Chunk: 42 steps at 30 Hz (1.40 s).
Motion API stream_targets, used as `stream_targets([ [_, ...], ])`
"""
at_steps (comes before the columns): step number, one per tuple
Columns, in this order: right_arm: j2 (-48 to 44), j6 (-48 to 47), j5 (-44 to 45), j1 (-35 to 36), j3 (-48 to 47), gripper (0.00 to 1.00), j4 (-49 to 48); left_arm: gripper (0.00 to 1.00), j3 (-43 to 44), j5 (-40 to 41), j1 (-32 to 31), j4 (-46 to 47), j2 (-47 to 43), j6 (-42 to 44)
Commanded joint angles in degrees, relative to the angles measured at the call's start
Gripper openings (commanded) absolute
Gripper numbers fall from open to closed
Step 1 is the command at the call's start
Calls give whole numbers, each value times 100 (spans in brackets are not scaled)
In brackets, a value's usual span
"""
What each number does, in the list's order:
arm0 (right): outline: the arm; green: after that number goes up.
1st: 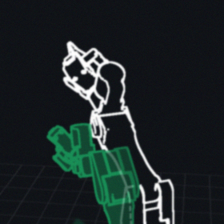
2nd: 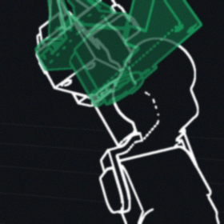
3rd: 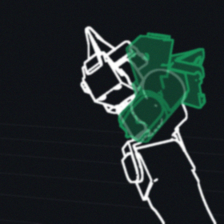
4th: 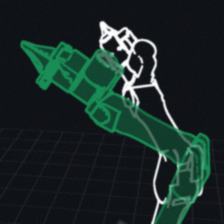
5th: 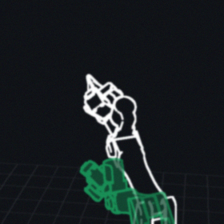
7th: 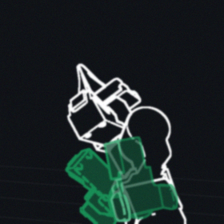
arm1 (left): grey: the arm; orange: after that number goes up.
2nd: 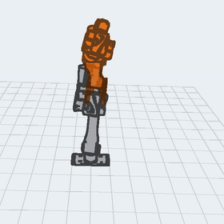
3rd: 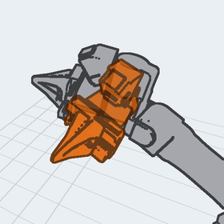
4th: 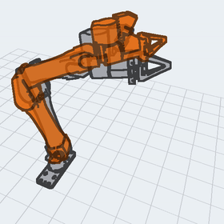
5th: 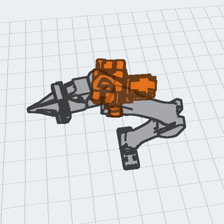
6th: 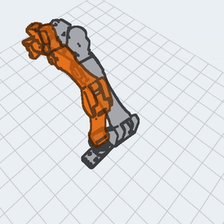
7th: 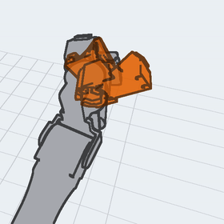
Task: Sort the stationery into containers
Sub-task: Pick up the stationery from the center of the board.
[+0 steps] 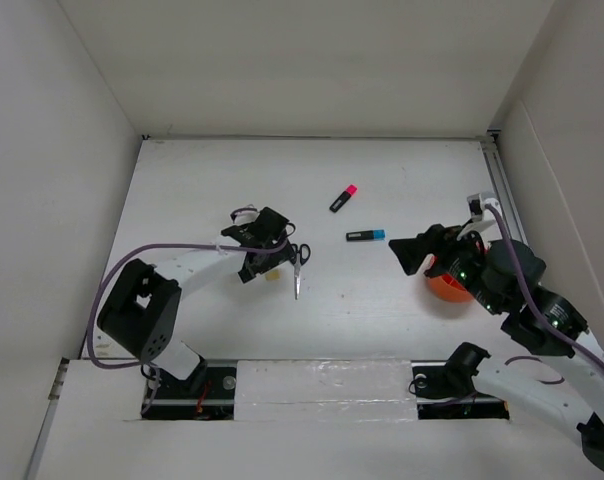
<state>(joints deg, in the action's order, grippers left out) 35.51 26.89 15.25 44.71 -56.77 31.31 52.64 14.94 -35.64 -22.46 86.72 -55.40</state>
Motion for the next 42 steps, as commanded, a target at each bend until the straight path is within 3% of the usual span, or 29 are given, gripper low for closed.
stream_targets([
  [1,-289,-80,-312,47,34,82,-11,96,229,105,-40,-74,126,-304],
  [10,-361,-26,-259,47,87,82,51,93,229,0,-40,-75,522,-358],
  [17,-360,-26,-347,47,140,82,-64,82,282,0,-40,-144,697,-358],
  [20,-412,-26,-285,47,193,82,-64,72,282,0,-40,-198,697,-306],
  [34,-633,-26,-171,47,245,82,-64,63,404,167,-92,-672,996,-68],
  [42,-685,-26,-171,47,246,82,-64,46,676,273,-373,-883,1479,-76],
])
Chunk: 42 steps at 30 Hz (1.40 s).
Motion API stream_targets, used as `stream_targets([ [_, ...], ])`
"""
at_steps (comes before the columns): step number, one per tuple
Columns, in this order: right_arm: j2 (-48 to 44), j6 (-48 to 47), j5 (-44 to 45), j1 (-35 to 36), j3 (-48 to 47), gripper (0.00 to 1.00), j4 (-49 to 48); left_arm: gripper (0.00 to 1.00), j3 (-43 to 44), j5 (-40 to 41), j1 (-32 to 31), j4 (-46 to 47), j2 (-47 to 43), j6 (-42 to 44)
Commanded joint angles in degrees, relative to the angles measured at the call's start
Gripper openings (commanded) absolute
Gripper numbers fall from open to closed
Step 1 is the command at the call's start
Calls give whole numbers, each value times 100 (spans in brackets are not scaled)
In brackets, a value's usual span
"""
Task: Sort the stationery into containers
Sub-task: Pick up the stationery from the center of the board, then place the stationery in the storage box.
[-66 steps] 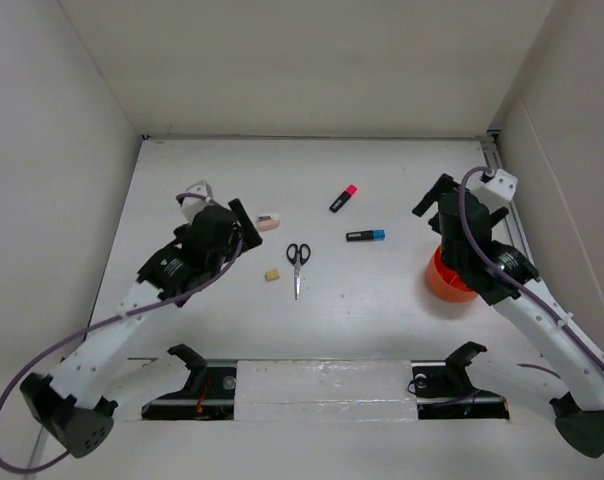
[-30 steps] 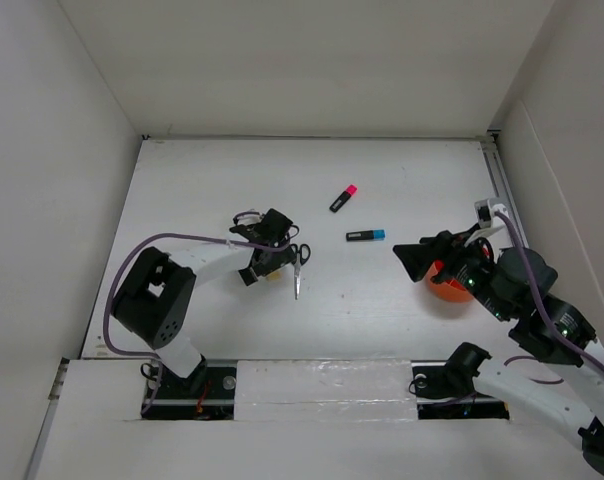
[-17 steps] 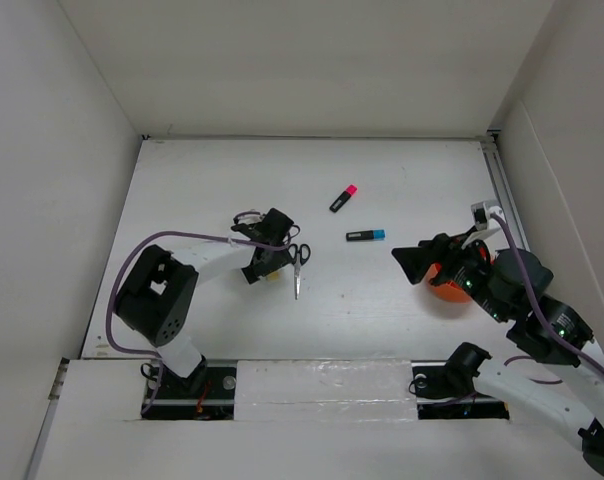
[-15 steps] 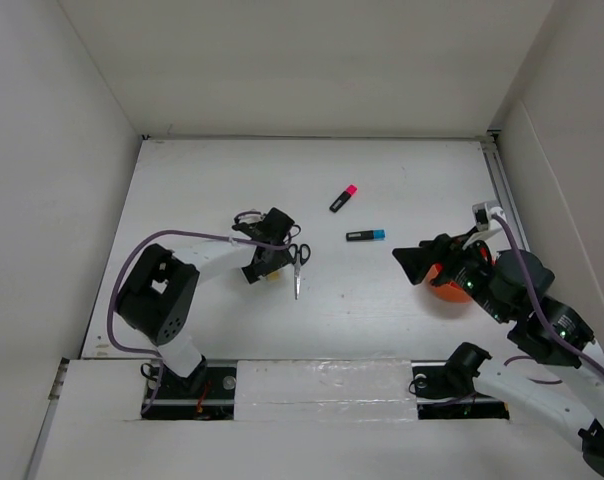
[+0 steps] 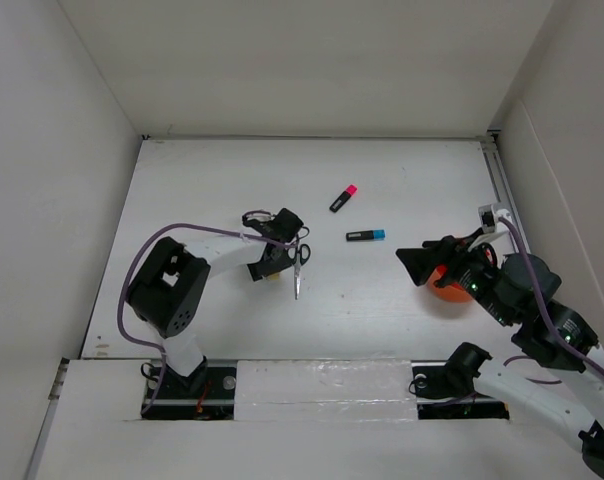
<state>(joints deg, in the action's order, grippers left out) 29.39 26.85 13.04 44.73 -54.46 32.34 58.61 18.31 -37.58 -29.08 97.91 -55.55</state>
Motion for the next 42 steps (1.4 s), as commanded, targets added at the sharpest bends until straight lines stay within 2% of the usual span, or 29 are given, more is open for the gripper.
stream_targets([
  [1,-126,-22,50,45,14,82,-166,46,80,-12,-179,-282,421,-61],
  [10,-179,31,102,45,14,82,-166,22,-103,-73,-241,-159,475,-123],
  [13,-109,31,102,45,66,82,-227,9,-227,-134,-241,-54,291,-123],
  [14,-56,31,50,45,67,82,-228,1,-297,-134,-241,-54,160,-123],
  [17,-56,31,-195,45,172,82,-447,0,-376,-283,-241,183,-157,-62],
  [22,-56,163,-398,45,514,82,-965,0,-429,-345,-241,473,-1334,0],
  [25,-109,285,-687,45,1058,81,-1702,0,-429,-345,-241,648,-2175,-52],
  [27,5,408,-1107,45,1532,81,-2589,0,-429,-345,-241,807,-2582,-52],
  [30,461,654,-1277,97,1850,81,-3615,0,-307,-424,-241,1018,-3154,0],
  [34,1041,743,-1348,97,2378,81,-5243,0,132,-679,-241,1018,-3269,123],
  [40,2491,918,-1348,203,2361,79,-7211,0,265,-1355,-241,1396,-3374,62],
  [42,2991,918,-1400,203,2186,76,-7512,0,265,-1409,-241,1449,-3375,9],
])
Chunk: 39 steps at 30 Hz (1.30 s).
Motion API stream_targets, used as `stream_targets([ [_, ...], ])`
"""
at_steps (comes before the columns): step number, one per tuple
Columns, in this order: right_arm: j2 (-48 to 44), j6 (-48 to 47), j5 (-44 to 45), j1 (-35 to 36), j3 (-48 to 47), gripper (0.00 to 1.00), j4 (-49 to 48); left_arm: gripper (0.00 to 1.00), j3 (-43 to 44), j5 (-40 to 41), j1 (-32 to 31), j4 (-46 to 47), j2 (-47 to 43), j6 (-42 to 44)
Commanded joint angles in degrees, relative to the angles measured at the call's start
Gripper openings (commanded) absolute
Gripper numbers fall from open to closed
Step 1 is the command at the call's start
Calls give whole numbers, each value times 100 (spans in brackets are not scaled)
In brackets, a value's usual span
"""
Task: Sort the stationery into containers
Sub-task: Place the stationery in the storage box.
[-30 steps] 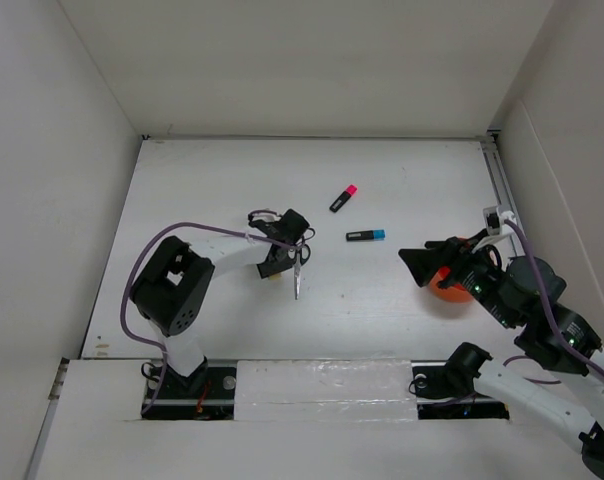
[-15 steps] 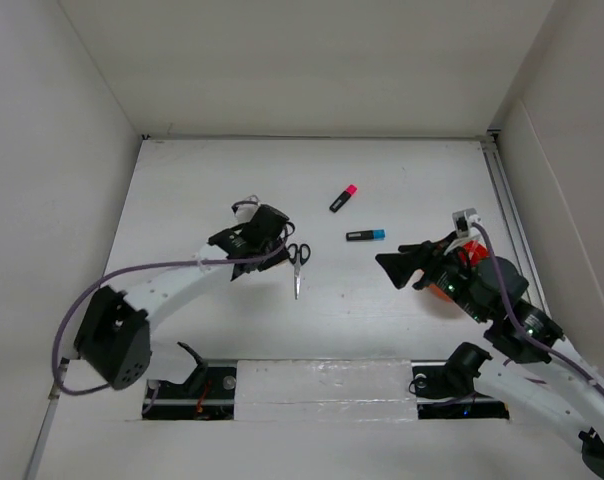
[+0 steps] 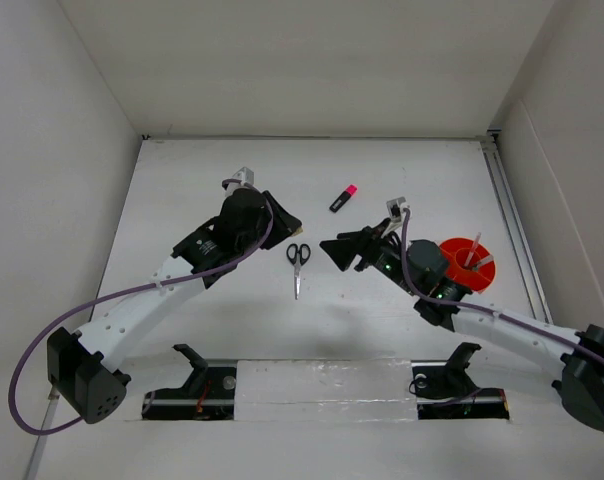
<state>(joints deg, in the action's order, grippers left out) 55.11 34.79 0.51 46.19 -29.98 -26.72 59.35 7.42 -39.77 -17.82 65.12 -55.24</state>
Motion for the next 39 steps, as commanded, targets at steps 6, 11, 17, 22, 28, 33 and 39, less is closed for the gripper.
stream_targets([
  [6,1334,274,-219,328,-868,74,-2030,0,191,-566,-22,394,-201,-74],
  [11,1669,397,-78,469,-870,69,-2470,0,191,-566,-22,394,-263,-22],
  [17,1863,178,501,812,-1150,64,-1890,0,191,-496,-22,341,-316,-22],
  [22,1863,-7,1222,979,-1151,61,-1652,0,366,-434,-22,227,-264,-22],
  [28,1968,-7,1452,979,-1151,52,-1652,0,367,-487,-22,227,-263,-74],
  [33,2161,55,1575,979,-1352,44,-1652,0,367,-593,-22,227,-263,-74],
  [39,2364,107,1575,979,-1476,33,-1652,0,367,-593,-22,227,-263,-74],
])
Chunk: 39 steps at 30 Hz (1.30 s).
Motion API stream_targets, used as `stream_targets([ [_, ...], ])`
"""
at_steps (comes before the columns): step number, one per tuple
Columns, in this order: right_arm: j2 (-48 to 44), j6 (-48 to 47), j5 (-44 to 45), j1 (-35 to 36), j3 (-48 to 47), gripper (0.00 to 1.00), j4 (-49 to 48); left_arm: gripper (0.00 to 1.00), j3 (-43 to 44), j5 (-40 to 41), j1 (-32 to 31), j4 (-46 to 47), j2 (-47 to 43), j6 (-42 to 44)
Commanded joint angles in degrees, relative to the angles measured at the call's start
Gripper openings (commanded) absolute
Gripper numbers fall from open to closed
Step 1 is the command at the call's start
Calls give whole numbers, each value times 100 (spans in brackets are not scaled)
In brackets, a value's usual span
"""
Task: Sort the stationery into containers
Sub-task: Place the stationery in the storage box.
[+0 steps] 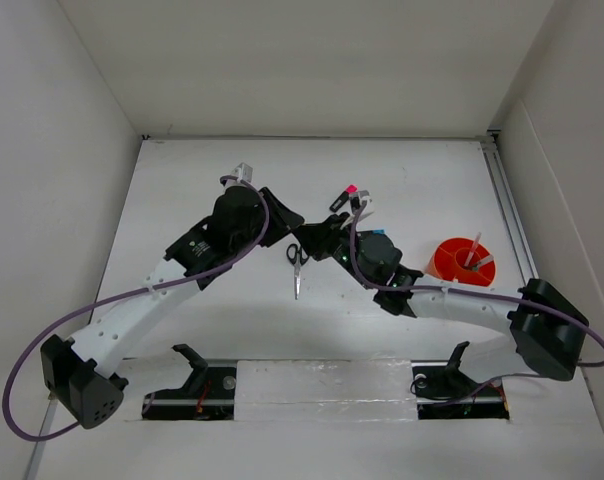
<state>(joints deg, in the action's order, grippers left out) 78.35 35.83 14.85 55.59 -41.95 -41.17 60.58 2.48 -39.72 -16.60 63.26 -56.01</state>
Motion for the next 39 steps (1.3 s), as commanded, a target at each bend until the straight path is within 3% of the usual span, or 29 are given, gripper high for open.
stream_targets([
  [1,93,2,141,39,-278,24,-207,0,244,-99,-27,104,-77,2],
  [5,93,2,210,39,-331,0,-207,0,244,-151,-27,104,-77,2],
  [12,-91,-164,492,39,-278,0,-32,0,183,-151,-27,104,-77,55],
  [13,-91,-217,492,39,-278,0,29,7,183,-151,-27,104,-138,55],
  [14,-152,-322,492,39,-278,0,30,23,183,-151,-27,174,-200,107],
  [17,-345,-454,492,39,-138,0,311,46,130,-99,-27,245,-367,160],
  [18,-407,-515,492,39,-85,0,494,71,130,-12,-27,297,-367,160],
  [20,-574,-656,737,39,-15,0,854,99,260,155,-27,298,-420,213],
  [24,-1590,-832,1318,39,354,0,1829,99,708,551,-27,-44,-350,414],
  [27,-2339,-885,1827,-241,407,0,3216,99,903,754,174,-510,-297,669],
  [32,-3781,282,3355,-953,-58,0,6676,99,851,1254,316,-1554,-560,1048],
  [37,-5222,1073,4569,-1322,55,0,7605,99,728,1650,316,-2171,-982,1189],
  [39,-5645,2044,4973,-1419,109,0,8269,99,596,1650,316,-2312,-1123,1189],
])
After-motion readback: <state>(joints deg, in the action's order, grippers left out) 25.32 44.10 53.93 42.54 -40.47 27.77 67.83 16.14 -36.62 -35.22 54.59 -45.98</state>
